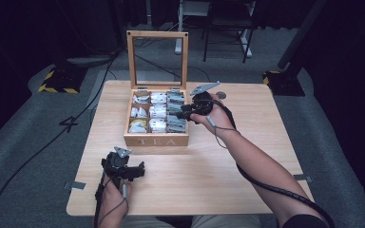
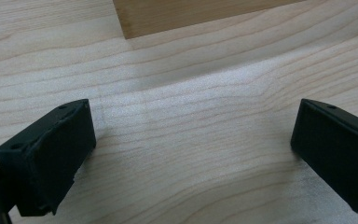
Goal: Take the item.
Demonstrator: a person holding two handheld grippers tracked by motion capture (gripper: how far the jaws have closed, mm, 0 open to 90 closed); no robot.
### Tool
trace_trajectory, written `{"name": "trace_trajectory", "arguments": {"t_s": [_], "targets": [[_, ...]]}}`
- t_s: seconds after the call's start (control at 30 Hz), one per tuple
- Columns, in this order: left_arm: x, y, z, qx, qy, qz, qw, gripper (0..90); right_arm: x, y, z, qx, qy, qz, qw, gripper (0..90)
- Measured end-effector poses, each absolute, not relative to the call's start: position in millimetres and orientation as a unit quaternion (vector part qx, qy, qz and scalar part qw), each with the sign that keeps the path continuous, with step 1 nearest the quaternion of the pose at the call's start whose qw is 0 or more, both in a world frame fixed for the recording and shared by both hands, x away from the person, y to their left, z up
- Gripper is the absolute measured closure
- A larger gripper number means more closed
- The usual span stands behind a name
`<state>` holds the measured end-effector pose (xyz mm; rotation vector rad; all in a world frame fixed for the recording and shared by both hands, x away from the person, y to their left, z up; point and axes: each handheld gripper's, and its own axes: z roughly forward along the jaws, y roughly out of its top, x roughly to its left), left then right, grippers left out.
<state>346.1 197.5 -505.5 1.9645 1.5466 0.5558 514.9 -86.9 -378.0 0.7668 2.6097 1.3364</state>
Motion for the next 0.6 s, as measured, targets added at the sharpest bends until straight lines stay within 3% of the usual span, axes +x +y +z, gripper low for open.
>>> {"name": "trace_trajectory", "arguments": {"t_s": [0.6], "targets": [[347, 198, -505, 0.735, 0.578, 0.208, 0.286, 0.2, 512, -31, -395, 0.218, 0.889, 0.4, 0.041, 59.0]]}}
